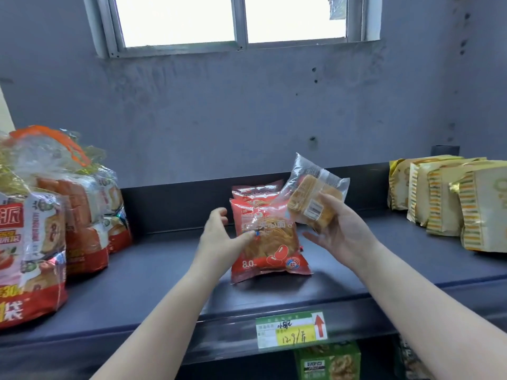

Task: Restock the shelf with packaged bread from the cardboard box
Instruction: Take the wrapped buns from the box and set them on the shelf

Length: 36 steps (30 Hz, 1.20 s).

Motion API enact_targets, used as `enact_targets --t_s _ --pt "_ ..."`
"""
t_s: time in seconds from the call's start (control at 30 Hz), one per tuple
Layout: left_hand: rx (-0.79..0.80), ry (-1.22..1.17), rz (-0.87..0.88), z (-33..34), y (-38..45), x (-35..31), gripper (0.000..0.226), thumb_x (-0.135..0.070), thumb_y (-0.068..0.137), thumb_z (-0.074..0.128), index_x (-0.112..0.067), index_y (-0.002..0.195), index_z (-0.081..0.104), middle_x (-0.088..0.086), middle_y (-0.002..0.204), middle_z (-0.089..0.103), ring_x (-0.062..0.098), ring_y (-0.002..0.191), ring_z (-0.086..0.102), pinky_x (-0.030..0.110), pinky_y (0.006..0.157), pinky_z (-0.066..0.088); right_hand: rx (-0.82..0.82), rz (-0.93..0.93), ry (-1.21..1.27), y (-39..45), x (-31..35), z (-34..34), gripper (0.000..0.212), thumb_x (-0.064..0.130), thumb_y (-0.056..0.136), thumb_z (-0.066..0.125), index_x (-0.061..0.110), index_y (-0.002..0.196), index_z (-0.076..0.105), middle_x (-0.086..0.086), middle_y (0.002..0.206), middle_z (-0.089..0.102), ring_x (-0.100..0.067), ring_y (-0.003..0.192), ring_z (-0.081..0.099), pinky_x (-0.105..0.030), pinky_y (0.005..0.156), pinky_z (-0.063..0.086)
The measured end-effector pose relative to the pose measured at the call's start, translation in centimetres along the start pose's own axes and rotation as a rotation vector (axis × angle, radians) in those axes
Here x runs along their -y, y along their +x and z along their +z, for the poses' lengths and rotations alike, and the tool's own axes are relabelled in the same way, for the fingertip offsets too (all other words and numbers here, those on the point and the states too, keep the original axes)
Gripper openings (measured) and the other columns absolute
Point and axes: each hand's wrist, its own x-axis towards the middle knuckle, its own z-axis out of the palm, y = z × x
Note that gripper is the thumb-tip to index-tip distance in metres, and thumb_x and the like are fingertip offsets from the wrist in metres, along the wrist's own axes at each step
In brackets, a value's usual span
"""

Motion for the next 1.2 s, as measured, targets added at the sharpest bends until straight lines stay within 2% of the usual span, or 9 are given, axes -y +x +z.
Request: enact_targets --t_s 0.13,0.2,0.33,0.5,0.67,0.87,0.97,1.1,1.2 --pt "-0.228 -0.009 0.328 0.5 -1.3 -4.3 0.029 -0.035 0.087 0.058 -0.027 0.113 0.049 -0.008 0.103 0.061 0.012 0.087 0.058 0.030 0.077 0.048 0.050 -0.238 -0.069 0.1 2.4 -1.9 0.030 0.001 0.085 0.058 0.023 0.105 0.054 0.004 0.091 0.071 -0.014 0.081 0.068 -0.026 0.063 0.053" --pt "-0.066 -0.178 0.204 2.2 -1.0 -7.3 0.015 -0.038 0.093 0.048 -0.026 0.102 0.050 -0.001 0.103 0.065 0.012 0.072 0.058 0.024 0.061 0.044 0.077 -0.432 -0.170 -0.3 3.8 -2.9 0.045 -0.013 0.074 0.065 0.023 0.099 0.054 0.009 0.082 0.071 -0.007 0.078 0.068 -0.021 0.067 0.055" --pt "0.410 -0.711 -0.245 5.4 -0.5 -12.1 0.061 -0.063 0.088 0.035 -0.014 0.117 0.055 0.011 0.108 0.067 0.030 0.079 0.068 0.032 0.056 0.053 0.040 -1.072 -0.814 -0.9 6.0 -5.1 0.047 -0.001 0.066 0.073 0.023 0.101 0.053 0.001 0.104 0.060 -0.016 0.098 0.060 -0.025 0.086 0.048" --pt "0.610 -0.963 -0.208 7.4 -0.7 -13.0 0.045 -0.043 0.075 0.059 -0.011 0.106 0.064 0.011 0.092 0.070 0.026 0.068 0.070 0.031 0.058 0.059 -0.060 -1.541 -1.421 -0.7 8.3 -8.9 0.054 -0.002 0.070 0.053 0.022 0.118 0.048 -0.005 0.133 0.039 -0.029 0.127 0.036 -0.045 0.113 0.018" --pt "0.413 -1.015 -0.055 10.0 -0.6 -13.4 0.050 -0.004 0.075 0.068 -0.008 0.123 0.053 0.012 0.106 0.064 0.025 0.067 0.070 0.039 0.063 0.060 -0.100 -1.078 -1.160 -1.3 8.9 -10.9 0.074 0.001 0.078 0.063 0.024 0.139 0.029 -0.010 0.150 0.029 -0.013 0.138 0.021 -0.012 0.113 0.010" --pt "0.281 -0.815 0.069 10.6 0.1 -13.8 0.043 0.002 0.077 0.068 -0.012 0.116 0.058 0.006 0.102 0.069 0.026 0.084 0.069 0.043 0.068 0.060 -0.055 -0.393 -0.367 -1.2 11.3 -11.2 0.056 0.026 0.083 0.063 0.028 0.132 0.036 0.003 0.128 0.052 -0.012 0.112 0.054 -0.041 0.106 0.039" --pt "0.346 -0.525 0.171 9.3 0.9 -14.4 0.043 0.003 0.070 0.071 -0.021 0.106 0.065 0.000 0.104 0.071 0.013 0.087 0.070 0.029 0.064 0.058 0.116 -0.332 -0.632 -0.7 12.8 -11.1 0.079 0.051 0.057 0.071 0.032 0.128 0.043 0.006 0.125 0.056 -0.010 0.114 0.056 -0.028 0.095 0.042" --pt "0.407 -0.277 0.226 8.8 1.9 -15.4 0.041 0.009 0.078 0.066 -0.014 0.113 0.062 -0.001 0.106 0.068 0.001 0.084 0.067 0.014 0.067 0.053 0.239 -0.254 -0.862 1.3 13.0 -10.0 0.065 0.020 0.063 0.086 0.023 0.119 0.052 -0.004 0.102 0.072 -0.018 0.092 0.070 -0.037 0.084 0.055" --pt "0.180 -0.172 0.269 8.5 3.1 -15.1 0.040 -0.009 0.079 0.071 -0.019 0.115 0.058 -0.004 0.113 0.063 0.010 0.089 0.063 0.016 0.061 0.054 0.097 -0.241 -0.761 4.6 11.5 -9.6 0.055 0.017 0.063 0.085 0.016 0.109 0.055 -0.013 0.098 0.070 -0.025 0.087 0.067 -0.035 0.074 0.053"
